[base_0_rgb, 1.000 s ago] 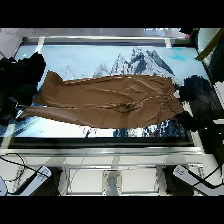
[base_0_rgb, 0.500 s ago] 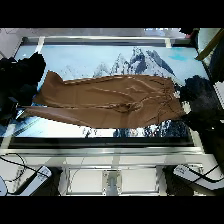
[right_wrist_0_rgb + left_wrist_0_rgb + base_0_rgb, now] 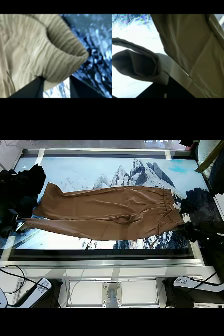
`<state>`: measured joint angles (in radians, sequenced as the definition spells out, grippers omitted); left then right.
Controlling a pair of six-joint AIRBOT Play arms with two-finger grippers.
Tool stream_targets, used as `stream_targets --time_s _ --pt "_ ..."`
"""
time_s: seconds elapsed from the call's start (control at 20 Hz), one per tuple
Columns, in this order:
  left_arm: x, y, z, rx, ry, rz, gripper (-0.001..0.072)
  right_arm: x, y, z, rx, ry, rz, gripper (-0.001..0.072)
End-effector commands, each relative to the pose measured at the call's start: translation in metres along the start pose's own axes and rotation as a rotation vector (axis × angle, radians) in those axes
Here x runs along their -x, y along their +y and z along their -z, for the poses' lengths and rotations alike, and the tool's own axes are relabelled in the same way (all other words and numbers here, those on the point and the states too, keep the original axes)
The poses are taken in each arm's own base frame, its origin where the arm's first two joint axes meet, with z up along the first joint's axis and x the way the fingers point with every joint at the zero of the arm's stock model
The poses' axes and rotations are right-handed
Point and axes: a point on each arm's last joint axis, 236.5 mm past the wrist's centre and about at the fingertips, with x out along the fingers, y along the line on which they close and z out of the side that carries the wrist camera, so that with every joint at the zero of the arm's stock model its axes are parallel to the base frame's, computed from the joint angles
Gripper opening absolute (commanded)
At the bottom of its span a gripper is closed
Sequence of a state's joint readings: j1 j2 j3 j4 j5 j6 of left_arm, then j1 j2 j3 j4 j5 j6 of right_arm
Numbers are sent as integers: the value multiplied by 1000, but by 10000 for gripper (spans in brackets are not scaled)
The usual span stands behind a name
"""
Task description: Fold the clothes and pants, and hang the long-sleeved shirts on hangers.
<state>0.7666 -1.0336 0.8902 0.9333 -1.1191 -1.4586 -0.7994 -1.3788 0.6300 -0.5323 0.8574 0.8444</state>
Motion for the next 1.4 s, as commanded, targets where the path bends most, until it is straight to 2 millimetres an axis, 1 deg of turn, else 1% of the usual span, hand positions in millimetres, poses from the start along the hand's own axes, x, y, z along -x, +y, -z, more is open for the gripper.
stream_targets --time_s 0.0,0.1,0.15,0.2,0.3,0.4,0.45,0.5,0.6,0.65,0.7,0.75,0.85,0.9,0.95,1.0,1.05,1.1,1.15,1.2,1.25,1.3,1.35 --pt "0 0 -1 -1 -4 0 11 -2 -5 -10 -2 -41 13 317" --pt "0 0 -1 -2 -4 -1 10 -2 -8 -12 -1 -49 23 326" --pt "0 0 -1 -2 -4 -1 11 -3 -9 -12 -4 -48 25 373" --pt "0 0 -1 -1 -4 0 11 -5 -10 -10 -5 -43 28 437" --pt "0 0 -1 -2 -4 -1 11 -13 -9 -6 -1 -27 31 435" --pt "0 0 -1 -1 -4 0 10 -21 -7 -5 18 -26 49 233" --pt "0 0 -1 -1 -4 0 11 -22 -3 -7 23 -36 47 111" --pt "0 0 -1 -2 -4 0 11 -21 1 -10 28 -39 38 42" --pt "3 -1 -2 -7 -9 -1 10 -12 19 -18 60 -43 -9 42" --pt "8 -1 -3 -27 -10 -16 10 -2 33 -22 91 -46 -39 42" --pt "18 2 -5 -67 -11 -54 9 11 46 -22 133 -40 -63 42" --pt "30 6 -7 -113 -9 -106 10 28 61 -20 177 -31 -88 42" --pt "65 11 -17 -175 -22 -215 9 70 91 -7 226 -15 -138 42" --pt "83 6 -24 -208 -37 -243 9 93 108 3 259 -9 -167 42" --pt "100 -4 -29 -232 -46 -251 9 120 128 13 300 -17 -188 42" --pt "113 -13 -32 -251 -48 -250 9 146 147 18 353 -56 -186 42" --pt "124 -21 -35 -267 -41 -252 9 168 160 18 405 -113 -150 42" --pt "130 -26 -35 -276 -25 -252 8 188 165 20 455 -163 -77 41" --pt "130 -24 -36 -274 -7 -262 8 201 157 23 492 -189 18 41" --pt "123 -15 -37 -269 21 -288 8 209 134 26 487 -187 140 40" --pt "113 -2 -36 -256 74 -324 9 210 106 34 451 -145 243 40" --pt "101 6 -31 -243 136 -341 9 205 80 50 414 -62 310 39" --pt "88 15 -27 -235 198 -359 9 195 62 64 385 0 328 39"
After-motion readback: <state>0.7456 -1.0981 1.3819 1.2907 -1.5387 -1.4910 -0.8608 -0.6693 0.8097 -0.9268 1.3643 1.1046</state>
